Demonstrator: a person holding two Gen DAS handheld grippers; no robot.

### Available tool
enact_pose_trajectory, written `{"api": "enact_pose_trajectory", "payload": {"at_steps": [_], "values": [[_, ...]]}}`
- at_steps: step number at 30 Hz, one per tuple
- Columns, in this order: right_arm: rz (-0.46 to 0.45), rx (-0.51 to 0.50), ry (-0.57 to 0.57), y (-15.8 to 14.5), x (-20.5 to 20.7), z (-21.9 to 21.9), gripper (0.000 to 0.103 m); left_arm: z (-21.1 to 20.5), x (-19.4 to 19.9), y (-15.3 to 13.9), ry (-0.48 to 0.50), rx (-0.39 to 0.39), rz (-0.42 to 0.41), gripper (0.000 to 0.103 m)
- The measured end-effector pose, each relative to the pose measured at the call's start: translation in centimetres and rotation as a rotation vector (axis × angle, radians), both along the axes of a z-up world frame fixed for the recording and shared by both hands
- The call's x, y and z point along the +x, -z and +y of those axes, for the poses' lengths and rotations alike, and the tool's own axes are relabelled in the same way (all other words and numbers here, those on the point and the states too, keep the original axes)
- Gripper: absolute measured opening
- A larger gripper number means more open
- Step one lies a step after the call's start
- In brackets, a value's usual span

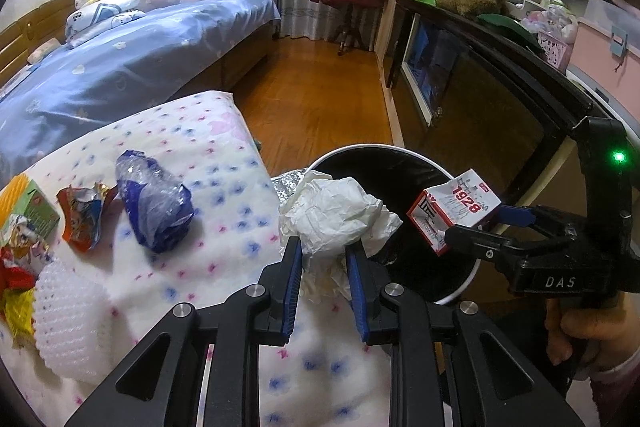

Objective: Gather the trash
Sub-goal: 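Carry both items to the bin and release them from both tools, then move both open tools back over the trash on the bed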

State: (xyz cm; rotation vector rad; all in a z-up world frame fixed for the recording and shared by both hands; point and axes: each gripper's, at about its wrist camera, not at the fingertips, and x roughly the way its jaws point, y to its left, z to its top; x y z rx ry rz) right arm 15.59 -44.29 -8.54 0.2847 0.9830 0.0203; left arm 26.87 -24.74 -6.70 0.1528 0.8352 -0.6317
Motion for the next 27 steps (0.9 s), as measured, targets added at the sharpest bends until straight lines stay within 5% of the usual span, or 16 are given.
{"api": "enact_pose_trajectory", "payload": {"at_steps": [12, 15, 18, 27], "values": [[0.027, -0.017, -0.005, 0.8, 0.6, -0.7, 0.091, -2.1, 0.8, 0.5, 0.032, 0.017, 0.009, 0.023], [0.030, -0.021, -0.005, 0.8, 0.7, -1.0, 0.092, -2.3, 1.1, 0.7, 0.039, 0.020, 0.014, 0.032], [0.038, -0.020, -0.004, 0.9, 0.7, -1.1, 0.092, -2.2, 1.1, 0.7, 0.032, 0.019, 0.010, 0.055], [0.036, 0.000, 0.006, 0.7, 0.2, -0.8, 0.092, 1.0, -0.3, 0.3, -0.028, -0.011, 0.007, 0.056]]}}
